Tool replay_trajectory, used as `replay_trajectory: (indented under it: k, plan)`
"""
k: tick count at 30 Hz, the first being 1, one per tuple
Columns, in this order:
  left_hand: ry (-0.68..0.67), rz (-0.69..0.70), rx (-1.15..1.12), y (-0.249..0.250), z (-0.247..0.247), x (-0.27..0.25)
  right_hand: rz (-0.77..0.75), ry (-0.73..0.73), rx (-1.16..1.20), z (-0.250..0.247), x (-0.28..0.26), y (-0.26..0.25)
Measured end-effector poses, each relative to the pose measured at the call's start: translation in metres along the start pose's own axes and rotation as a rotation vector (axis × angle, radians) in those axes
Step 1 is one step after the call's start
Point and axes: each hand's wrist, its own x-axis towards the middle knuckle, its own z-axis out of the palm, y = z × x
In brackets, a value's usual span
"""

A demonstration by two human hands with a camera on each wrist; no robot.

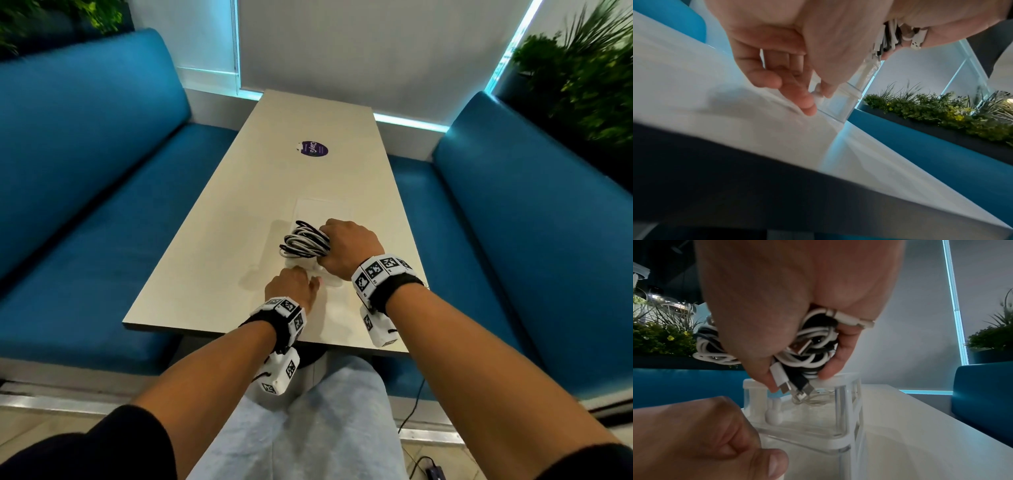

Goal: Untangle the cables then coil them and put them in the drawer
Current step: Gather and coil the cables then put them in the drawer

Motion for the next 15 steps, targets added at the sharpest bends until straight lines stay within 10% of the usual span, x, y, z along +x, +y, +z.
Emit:
replay_trajectory:
  k: [11,15]
  plan:
    - [-0.2,-0.092,-0.349,-0.032,-0.022,-0.009,0.013,0.002,0.017,0.0,0.001,0.001]
    - [0.003,-0.182,-0.381,-0.052,-0.041,0.003,0.023,-0.001,0.02,0.0,0.0,0.0]
